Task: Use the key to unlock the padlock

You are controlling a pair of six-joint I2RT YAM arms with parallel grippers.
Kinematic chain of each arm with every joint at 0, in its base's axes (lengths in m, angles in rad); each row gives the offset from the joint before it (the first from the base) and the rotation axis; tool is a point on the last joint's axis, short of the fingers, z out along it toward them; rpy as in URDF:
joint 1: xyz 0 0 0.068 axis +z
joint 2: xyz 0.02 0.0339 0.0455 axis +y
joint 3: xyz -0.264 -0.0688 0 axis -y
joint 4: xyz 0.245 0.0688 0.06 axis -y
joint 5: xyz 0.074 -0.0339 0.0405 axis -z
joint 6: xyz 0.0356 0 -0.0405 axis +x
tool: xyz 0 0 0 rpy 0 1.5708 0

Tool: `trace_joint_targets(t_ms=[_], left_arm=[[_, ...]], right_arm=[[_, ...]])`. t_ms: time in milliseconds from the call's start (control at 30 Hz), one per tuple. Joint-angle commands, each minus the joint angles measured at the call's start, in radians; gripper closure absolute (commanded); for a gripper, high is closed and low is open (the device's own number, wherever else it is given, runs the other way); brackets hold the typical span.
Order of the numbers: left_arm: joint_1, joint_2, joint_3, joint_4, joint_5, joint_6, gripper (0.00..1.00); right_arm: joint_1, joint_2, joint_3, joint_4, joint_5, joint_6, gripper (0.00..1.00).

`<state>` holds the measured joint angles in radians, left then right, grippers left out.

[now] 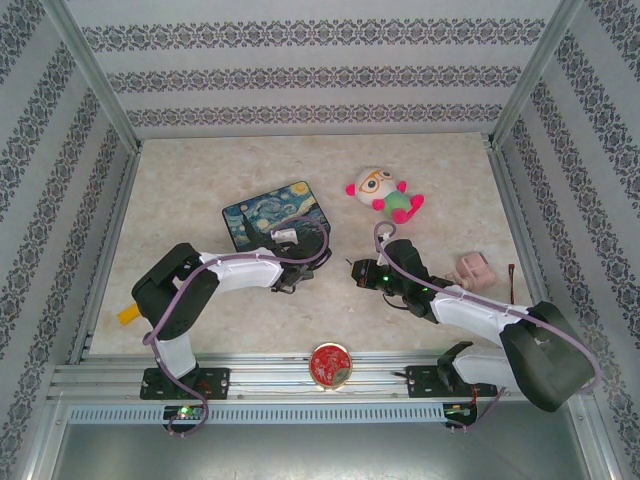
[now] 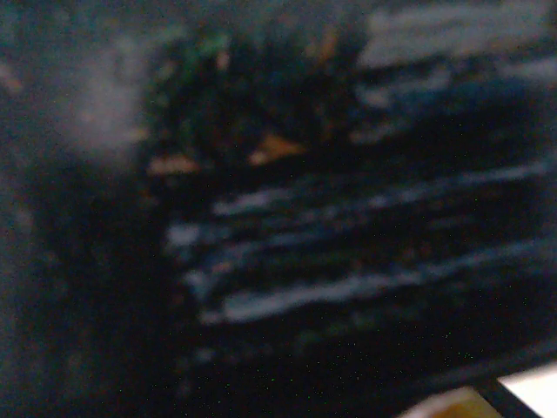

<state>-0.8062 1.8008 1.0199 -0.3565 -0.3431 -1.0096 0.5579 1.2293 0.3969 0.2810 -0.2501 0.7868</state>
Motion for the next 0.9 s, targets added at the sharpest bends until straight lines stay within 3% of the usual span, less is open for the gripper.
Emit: trace_joint_targets(t_ms=[0,267,600,867], left_arm=[[-0.022,-0.001,-0.011,0.025,0.044,0.003,0.7],[-0.022,-0.064,-0.064,0.224,0.188,-0.052,0.75],[-0.022,-0.06,-0.114,0.401,0.229,-0.205,0.75],[-0.021,-0.021,-0.108,0.481,0.271,-0.25,0.74]], right_arm=[[-0.006,0.004,0.0,0.018,0.007,-0.006,1.0],[0.041,0.072,-0.016,0.109,0.012,0.009,1.0],[0.153,0.136,-0.076,0.281,0.141,0.045,1.0],[0.18,0.128,-0.136,0.36,0.207,0.079,1.0]])
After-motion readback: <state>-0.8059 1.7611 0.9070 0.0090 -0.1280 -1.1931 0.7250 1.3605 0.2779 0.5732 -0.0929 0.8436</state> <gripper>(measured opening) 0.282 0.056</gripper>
